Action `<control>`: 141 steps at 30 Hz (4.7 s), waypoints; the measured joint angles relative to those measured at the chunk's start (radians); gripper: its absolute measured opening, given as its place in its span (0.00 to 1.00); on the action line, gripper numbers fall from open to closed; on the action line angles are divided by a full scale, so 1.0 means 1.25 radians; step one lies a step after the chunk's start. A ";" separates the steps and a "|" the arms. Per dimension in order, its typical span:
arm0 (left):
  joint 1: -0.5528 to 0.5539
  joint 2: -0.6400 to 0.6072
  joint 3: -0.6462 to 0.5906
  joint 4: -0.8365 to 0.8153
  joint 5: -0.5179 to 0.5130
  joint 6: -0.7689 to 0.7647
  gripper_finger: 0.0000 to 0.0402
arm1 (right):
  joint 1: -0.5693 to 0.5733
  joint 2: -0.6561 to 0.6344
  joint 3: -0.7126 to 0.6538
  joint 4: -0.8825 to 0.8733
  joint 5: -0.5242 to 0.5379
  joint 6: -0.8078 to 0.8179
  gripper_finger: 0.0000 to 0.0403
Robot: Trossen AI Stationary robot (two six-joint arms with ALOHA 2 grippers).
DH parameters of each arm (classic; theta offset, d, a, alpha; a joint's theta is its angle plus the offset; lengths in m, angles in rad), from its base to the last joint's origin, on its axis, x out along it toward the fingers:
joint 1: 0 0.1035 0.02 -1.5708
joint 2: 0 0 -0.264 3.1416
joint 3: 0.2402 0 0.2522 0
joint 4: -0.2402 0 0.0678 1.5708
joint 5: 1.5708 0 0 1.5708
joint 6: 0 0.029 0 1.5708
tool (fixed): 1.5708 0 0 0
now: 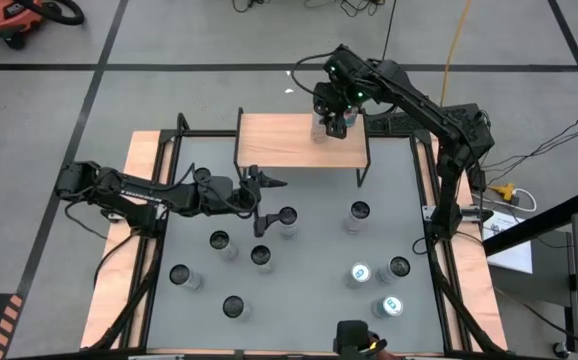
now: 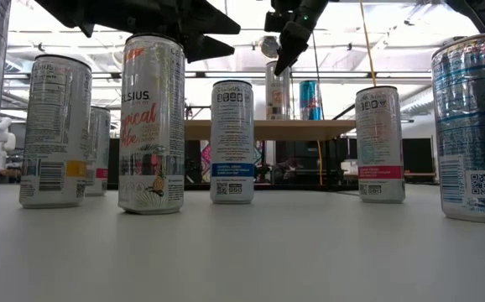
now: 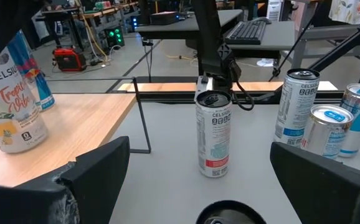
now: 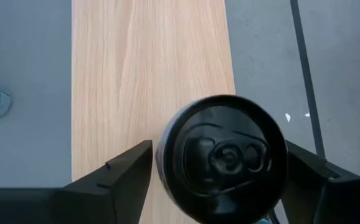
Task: Place canned beverage on shelf
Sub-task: Put the right white yellow soda can on the shelf
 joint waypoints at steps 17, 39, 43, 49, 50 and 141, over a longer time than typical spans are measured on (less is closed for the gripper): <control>0.000 0.000 0.000 0.000 0.000 -0.001 0.97 | 0.001 -0.001 0.000 0.055 0.048 -0.006 0.65; -0.001 0.000 0.000 -0.001 0.000 -0.001 0.97 | 0.042 -0.036 0.000 0.136 0.169 -0.018 0.75; -0.001 0.000 0.000 -0.003 0.000 -0.001 0.97 | 0.084 -0.080 0.000 0.103 0.205 0.032 0.75; -0.001 0.000 0.000 -0.003 0.000 -0.001 0.97 | 0.172 -0.098 -0.003 -0.039 0.207 0.146 0.72; -0.001 0.000 0.000 -0.004 0.000 -0.002 0.97 | 0.189 -0.098 -0.011 -0.049 0.210 0.161 0.71; -0.023 0.000 0.000 -0.036 0.000 -0.001 0.97 | 0.149 -0.097 -0.378 0.326 0.464 0.104 0.12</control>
